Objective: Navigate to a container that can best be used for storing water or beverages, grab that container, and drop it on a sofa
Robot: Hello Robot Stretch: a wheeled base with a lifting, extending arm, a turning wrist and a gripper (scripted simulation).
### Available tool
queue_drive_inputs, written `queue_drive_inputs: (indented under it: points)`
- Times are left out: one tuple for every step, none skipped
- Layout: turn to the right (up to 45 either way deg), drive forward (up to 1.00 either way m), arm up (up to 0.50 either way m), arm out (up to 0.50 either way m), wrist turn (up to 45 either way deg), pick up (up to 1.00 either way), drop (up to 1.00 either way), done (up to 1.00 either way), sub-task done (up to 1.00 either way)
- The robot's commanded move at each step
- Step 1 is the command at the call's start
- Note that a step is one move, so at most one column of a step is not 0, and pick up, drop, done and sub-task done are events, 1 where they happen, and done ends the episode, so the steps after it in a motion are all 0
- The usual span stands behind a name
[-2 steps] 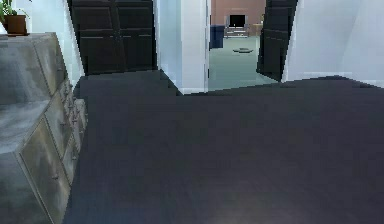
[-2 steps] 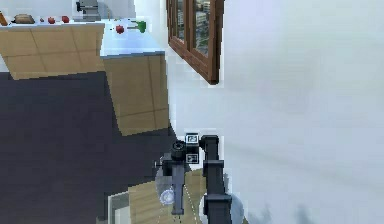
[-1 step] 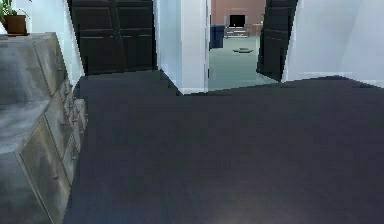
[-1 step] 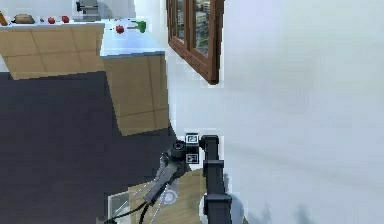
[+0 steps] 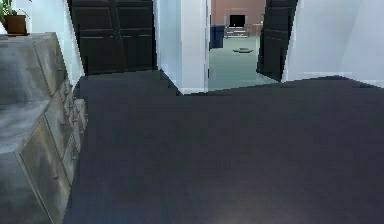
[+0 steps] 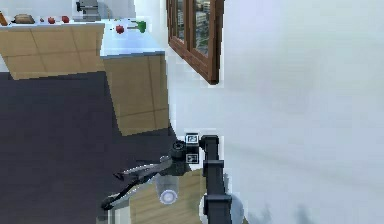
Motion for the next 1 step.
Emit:
queue_drive_inputs:
  points:
    - [0.0,0.0,0.0,0.0,45.0,0.0,0.0,0.0,0.0]
